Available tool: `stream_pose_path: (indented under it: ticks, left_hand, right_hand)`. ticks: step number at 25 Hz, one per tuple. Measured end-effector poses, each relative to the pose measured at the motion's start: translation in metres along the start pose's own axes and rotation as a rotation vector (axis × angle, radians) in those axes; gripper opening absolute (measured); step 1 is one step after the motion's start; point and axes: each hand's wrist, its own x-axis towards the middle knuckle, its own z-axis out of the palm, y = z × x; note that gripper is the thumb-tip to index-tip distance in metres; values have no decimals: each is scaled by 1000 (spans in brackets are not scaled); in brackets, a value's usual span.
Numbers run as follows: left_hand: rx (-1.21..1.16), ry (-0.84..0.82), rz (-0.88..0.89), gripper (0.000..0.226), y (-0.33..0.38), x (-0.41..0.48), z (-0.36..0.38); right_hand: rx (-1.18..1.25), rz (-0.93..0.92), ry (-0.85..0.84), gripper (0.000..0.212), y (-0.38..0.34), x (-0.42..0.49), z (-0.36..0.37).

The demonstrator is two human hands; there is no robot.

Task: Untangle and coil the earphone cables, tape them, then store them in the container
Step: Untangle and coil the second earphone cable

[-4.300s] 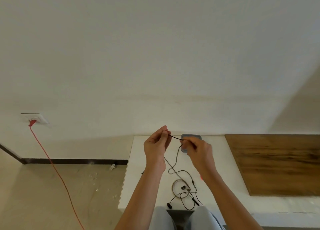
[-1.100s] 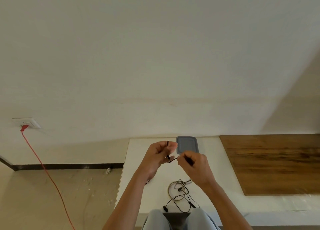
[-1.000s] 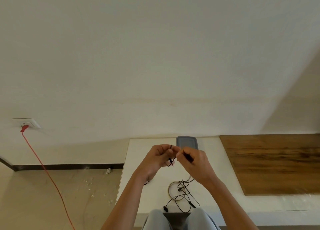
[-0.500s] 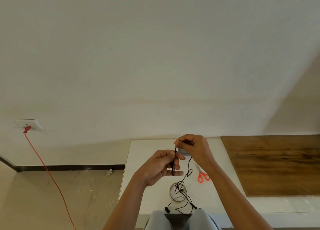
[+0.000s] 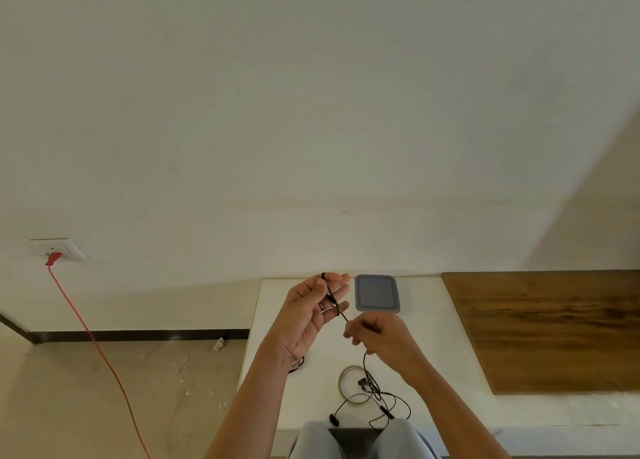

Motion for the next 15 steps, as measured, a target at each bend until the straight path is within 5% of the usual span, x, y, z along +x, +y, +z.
stream_pose_path:
  ticks: [3, 15]
  left_hand:
    - [148, 37, -18, 28, -2, 3, -9]
    - [346, -188, -153, 27, -7, -8, -3]
  right_hand:
    - [-224, -120, -35, 23, -8, -10, -8]
    - [-69, -351, 78, 16, -57, 15, -22]
